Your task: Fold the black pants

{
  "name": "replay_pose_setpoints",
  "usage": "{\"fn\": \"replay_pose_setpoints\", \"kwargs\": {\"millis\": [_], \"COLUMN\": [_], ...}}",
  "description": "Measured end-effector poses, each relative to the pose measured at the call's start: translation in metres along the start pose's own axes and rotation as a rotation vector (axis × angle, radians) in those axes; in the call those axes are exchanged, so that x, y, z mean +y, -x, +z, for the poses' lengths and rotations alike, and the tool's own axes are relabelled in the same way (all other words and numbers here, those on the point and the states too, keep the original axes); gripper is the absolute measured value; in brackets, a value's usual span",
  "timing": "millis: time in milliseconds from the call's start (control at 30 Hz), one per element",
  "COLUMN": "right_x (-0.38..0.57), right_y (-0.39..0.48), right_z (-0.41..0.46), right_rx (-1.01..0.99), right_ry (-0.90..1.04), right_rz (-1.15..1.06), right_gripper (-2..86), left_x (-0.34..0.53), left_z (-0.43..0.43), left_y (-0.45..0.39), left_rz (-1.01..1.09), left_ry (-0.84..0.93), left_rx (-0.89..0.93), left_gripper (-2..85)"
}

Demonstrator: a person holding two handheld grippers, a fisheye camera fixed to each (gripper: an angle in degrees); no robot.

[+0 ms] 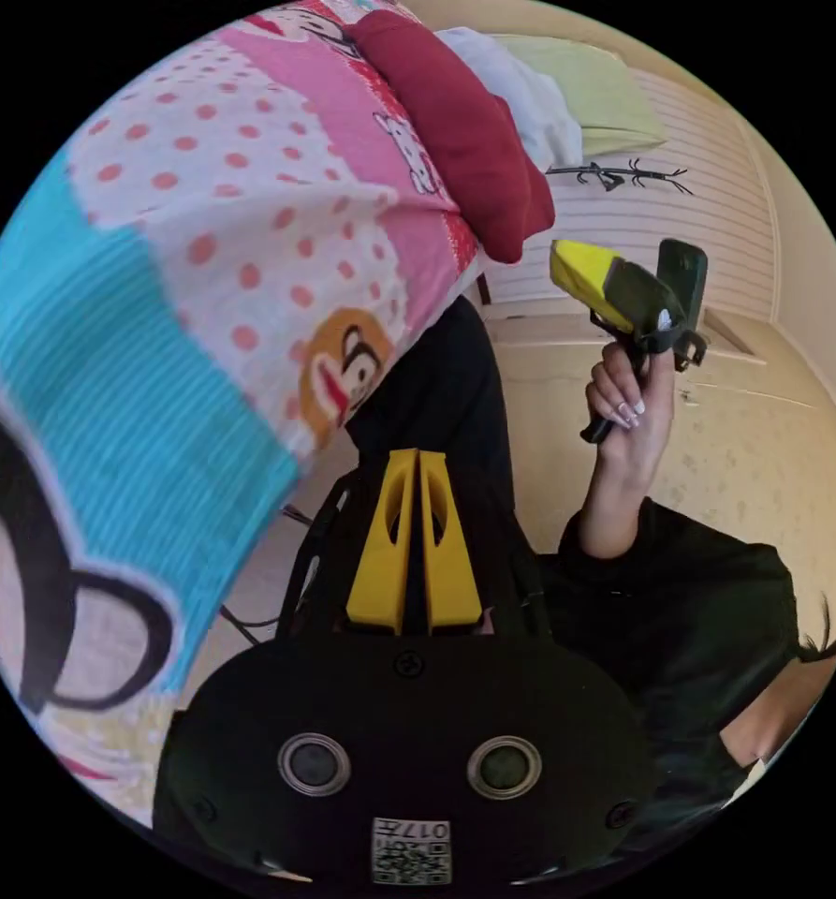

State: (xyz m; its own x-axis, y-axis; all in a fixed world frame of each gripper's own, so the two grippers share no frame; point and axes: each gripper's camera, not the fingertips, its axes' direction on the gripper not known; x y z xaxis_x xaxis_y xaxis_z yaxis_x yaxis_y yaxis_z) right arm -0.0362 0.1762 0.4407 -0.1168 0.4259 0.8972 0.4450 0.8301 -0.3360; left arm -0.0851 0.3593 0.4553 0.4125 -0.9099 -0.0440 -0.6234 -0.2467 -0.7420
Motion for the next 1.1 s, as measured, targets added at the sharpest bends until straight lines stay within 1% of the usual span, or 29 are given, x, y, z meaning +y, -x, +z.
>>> {"fn": "replay_pose_setpoints", "kwargs": {"millis": [33,100,133,200,233,300,367,433,500,567,600,633,667,700,767,867,933,1000,1067,1100], "right_x": [-0.019,-0.05,-0.072,-0.109,-0.136,-0.176,-0.217,-0.268,-0.303,-0.332,-0.346,-0.353,-0.354,-0.353,-0.347,-0.334,-0.327,-0.321,-0.315,-0.31], "right_y": [0.007,0.019,0.029,0.046,0.061,0.085,0.109,0.138,0.156,0.165,0.162,0.157,0.153,0.142,0.134,0.132,0.133,0.133,0.129,0.124], "right_z": [0.038,0.089,0.12,0.166,0.194,0.233,0.269,0.312,0.343,0.376,0.401,0.42,0.424,0.429,0.438,0.449,0.449,0.446,0.442,0.44], "right_rx": [-0.056,-0.121,-0.143,-0.163,-0.175,-0.159,-0.129,-0.11,-0.077,-0.012,0.033,-0.005,-0.061,-0.153,-0.183,-0.089,0.015,0.067,0.069,0.042], "right_ry": [0.06,0.127,0.155,0.192,0.211,0.216,0.21,0.19,0.156,0.141,0.161,0.164,0.14,0.101,0.095,0.118,0.114,0.104,0.114,0.137], "right_rz": [-0.031,-0.081,-0.117,-0.162,-0.204,-0.282,-0.334,-0.393,-0.427,-0.429,-0.388,-0.353,-0.332,-0.265,-0.237,-0.293,-0.312,-0.31,-0.31,-0.308], "right_gripper": [2.0,2.4,3.0,4.5,6.0,8.6,10.3,11.0,10.8,10.5,10.1,9.6,9.4,8.9,8.2,6.5,4.6,3.6,2.7,2.1], "left_x": [0.01,0.054,0.067,0.128,0.144,0.199,0.221,0.224,0.209,0.189,0.174,0.167,0.158,0.158,0.162,0.16,0.16,0.161,0.164,0.159], "left_z": [-0.014,-0.078,-0.097,-0.174,-0.192,-0.256,-0.295,-0.328,-0.358,-0.37,-0.371,-0.37,-0.365,-0.36,-0.353,-0.338,-0.328,-0.314,-0.302,-0.292], "left_y": [0.005,0.03,0.037,0.064,0.068,0.08,0.083,0.085,0.096,0.114,0.13,0.139,0.153,0.154,0.144,0.128,0.116,0.106,0.099,0.098], "left_rz": [-0.007,-0.068,-0.091,-0.173,-0.179,-0.196,-0.206,-0.217,-0.254,-0.3,-0.324,-0.346,-0.355,-0.346,-0.371,-0.436,-0.449,-0.421,-0.359,-0.255], "left_ry": [-0.05,-0.277,-0.347,-0.657,-0.739,-1.034,-1.151,-1.185,-1.181,-1.131,-1.084,-1.063,-1.045,-1.074,-1.103,-1.085,-1.081,-1.04,-1.011,-0.963], "left_rx": [-0.005,-0.065,-0.091,-0.175,-0.184,-0.227,-0.309,-0.382,-0.483,-0.513,-0.483,-0.449,-0.359,-0.312,-0.368,-0.45,-0.48,-0.408,-0.329,-0.207], "left_gripper": [-0.9,-0.7,-0.6,0.7,1.2,8.2,9.7,9.4,8.8,7.1,5.2,4.0,2.1,0.7,-0.4,-0.8,-0.9,-0.9,-1.0,-1.0]}}
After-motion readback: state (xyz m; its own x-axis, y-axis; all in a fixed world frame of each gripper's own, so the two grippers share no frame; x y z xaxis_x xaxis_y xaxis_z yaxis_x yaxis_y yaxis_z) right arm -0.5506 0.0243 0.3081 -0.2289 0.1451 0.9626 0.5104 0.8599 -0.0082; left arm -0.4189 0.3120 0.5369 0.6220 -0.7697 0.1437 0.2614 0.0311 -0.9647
